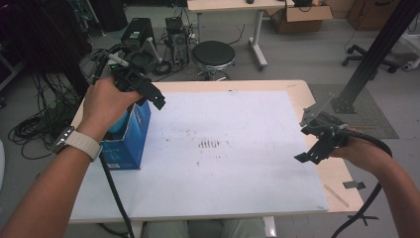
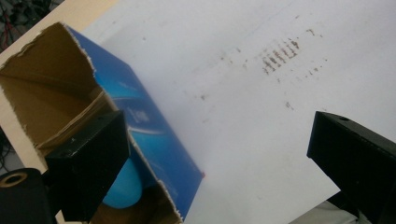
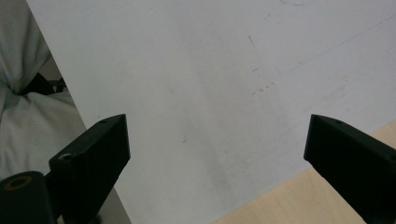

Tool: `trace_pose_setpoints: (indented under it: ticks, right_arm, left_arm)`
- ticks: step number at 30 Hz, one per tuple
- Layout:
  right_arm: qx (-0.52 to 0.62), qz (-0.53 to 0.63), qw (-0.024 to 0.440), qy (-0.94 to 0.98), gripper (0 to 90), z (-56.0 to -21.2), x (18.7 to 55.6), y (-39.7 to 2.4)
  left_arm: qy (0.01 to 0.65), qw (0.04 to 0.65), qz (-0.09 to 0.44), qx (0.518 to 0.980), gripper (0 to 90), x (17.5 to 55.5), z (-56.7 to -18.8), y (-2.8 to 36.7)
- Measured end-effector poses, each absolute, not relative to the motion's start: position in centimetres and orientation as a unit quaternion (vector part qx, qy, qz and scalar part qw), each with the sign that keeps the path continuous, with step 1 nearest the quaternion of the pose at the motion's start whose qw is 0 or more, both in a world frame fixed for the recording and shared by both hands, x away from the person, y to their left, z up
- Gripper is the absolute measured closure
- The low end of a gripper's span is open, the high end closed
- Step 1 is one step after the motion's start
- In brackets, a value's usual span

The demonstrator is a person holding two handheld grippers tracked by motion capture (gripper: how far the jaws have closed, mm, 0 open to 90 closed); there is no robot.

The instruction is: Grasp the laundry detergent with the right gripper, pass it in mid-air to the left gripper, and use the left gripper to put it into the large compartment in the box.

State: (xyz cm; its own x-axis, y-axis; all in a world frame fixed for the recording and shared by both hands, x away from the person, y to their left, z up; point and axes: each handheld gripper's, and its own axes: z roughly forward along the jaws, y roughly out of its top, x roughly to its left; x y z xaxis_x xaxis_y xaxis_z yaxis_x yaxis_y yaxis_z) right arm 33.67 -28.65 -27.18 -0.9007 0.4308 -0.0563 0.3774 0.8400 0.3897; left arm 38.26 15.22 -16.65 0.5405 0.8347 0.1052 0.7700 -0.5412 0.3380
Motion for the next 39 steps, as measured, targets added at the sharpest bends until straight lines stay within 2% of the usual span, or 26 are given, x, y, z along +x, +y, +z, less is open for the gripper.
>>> trace_pose_setpoints:
  ticks: [11, 26, 39]
  right_arm:
    - [0.212, 0.19, 0.07, 0.956, 6.8, -27.0, 33.9, -28.5]
    - [0.207, 0.19, 0.067, 0.957, 6.7, -26.9, 34.2, -27.7]
    - [0.208, 0.19, 0.062, 0.957, 6.7, -27.2, 34.7, -27.1]
  left_arm:
    - [0.412, 0.143, 0.13, 0.891, 6.1, 38.5, -16.4, 12.9]
    - [0.331, 0.114, 0.111, 0.93, 6.0, 40.0, -17.4, 9.0]
    - [0.281, 0.119, 0.104, 0.947, 6.1, 41.0, -18.5, 6.7]
